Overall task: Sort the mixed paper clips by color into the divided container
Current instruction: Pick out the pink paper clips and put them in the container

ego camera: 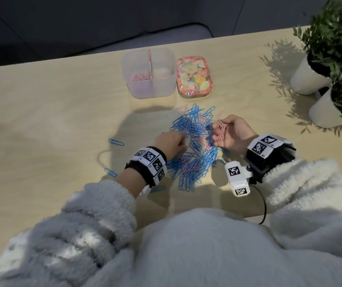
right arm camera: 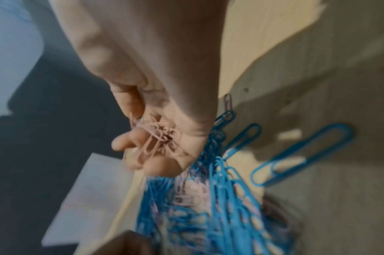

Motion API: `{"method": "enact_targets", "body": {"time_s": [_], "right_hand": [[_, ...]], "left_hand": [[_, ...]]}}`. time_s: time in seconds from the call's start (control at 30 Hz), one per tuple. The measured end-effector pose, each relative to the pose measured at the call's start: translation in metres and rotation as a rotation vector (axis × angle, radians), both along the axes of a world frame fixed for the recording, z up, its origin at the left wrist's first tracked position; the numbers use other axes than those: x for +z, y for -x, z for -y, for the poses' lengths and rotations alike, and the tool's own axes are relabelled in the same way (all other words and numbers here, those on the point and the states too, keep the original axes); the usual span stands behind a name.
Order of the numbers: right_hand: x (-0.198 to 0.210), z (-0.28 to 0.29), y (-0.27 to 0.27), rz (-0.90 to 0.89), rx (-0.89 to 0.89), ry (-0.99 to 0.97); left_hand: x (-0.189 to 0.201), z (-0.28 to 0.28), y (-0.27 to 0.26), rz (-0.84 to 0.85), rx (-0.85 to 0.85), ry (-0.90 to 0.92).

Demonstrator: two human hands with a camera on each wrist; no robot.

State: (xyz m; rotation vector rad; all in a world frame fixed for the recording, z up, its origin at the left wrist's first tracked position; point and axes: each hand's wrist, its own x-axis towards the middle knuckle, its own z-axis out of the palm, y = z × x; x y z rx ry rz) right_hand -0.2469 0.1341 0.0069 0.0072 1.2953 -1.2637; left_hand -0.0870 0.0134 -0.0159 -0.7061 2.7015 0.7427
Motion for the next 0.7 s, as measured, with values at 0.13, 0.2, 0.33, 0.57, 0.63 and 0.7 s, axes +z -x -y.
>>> {"method": "enact_targets", "body": {"time_s": [0.13,0.2,0.33,0.57,0.63,0.7], "right_hand": [[-0.013,0.002,-0.014,-0.874,0.377,-0.114],[-0.017,-0.001,-0.017,-1.293,0.649,-0.1],[-0.016,-0.004,-0.022,-1.625,0.861,-0.181],[-0.022,0.007,-0.029,-1.522,0.92,-0.218],[-0.02,0.011,-0.026,-1.377,0.942,-0.211],[-0.01,0.017,-0.018,-1.21,0.857,-0.145]], "left_hand": [[0.005,0.001,-0.01,-0.063,0.041,-0.051],[0.016,0.009,-0.014,-0.115,0.113,-0.107],[0.05,0.051,-0.017,-0.201,0.291,-0.081],[0.084,0.124,0.005,-0.397,0.596,-0.083],[0.082,0.135,0.018,-0.429,0.664,-0.116],[0.078,0.145,0.03,-0.47,0.722,-0.135]]}}
